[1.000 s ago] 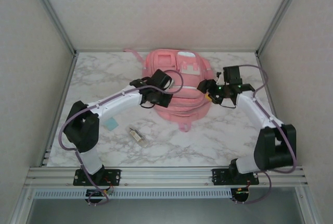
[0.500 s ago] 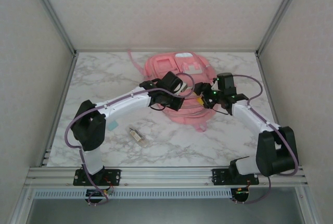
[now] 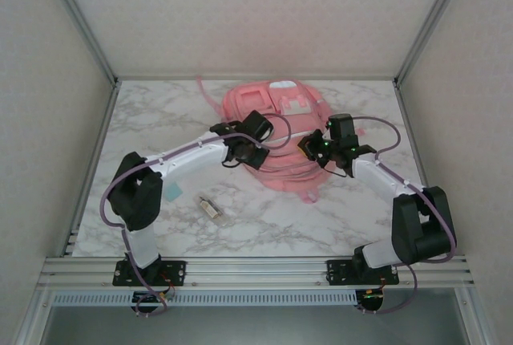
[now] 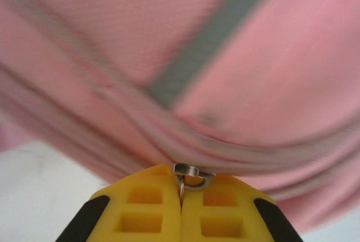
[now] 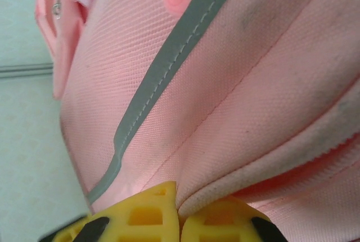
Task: Pack the student bag
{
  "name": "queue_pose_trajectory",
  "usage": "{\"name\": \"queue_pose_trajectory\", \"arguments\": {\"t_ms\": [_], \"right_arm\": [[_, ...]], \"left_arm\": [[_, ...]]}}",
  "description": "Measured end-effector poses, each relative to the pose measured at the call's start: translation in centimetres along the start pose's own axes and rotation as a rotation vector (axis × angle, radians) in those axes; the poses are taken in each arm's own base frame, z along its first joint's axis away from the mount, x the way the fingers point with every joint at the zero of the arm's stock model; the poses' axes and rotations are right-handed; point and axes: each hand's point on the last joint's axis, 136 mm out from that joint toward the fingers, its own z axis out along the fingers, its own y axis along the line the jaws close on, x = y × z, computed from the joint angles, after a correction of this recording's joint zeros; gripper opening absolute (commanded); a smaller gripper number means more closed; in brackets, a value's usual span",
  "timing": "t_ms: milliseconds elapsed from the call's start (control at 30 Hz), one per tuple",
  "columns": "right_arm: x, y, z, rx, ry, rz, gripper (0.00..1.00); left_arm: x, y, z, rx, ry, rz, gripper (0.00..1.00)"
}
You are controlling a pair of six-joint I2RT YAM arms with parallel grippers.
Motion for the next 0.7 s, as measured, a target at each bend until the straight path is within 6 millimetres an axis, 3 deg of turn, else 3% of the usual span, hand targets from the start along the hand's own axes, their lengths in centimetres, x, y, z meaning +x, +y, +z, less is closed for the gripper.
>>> {"name": "queue_pose_trajectory", "arguments": {"t_ms": [100, 267, 333, 400, 467, 533, 700], "right_arm": [[0.3, 0.6, -0.1, -0.016, 0.004, -0.048, 0.00], [0.3, 0.9, 0.3, -0.019, 0.019, -0.116, 0.00], [0.0, 1.2, 0.6, -0.013, 0.023, -0.147, 0.00], [-0.4, 1.6, 0.7, -0.004, 0.019, -0.182, 0.00], [-0.5, 1.6, 0.6, 0.011, 0.021, -0.213, 0.19], [-0.1, 1.6, 0.5, 0.033, 0.033, -0.250, 0.38], [3.8, 2.4, 0.3, 0.068, 0.118, -0.386, 0.58]], "left_arm": [[-0.4, 1.5, 0.1, -0.015, -0.007, 0.013, 0.00], [-1.3, 2.2, 0.3, -0.045, -0.026, 0.060, 0.04], [-1.9, 2.8, 0.7, -0.074, -0.038, 0.072, 0.15], [-2.4, 3.8, 1.3, -0.123, -0.048, 0.071, 0.37], [-2.7, 5.4, 1.6, -0.177, -0.057, 0.052, 0.56], [-3.0, 7.2, 1.4, -0.228, -0.066, 0.014, 0.66], [-2.5, 10.1, 0.2, -0.289, -0.088, -0.099, 0.95]]}}
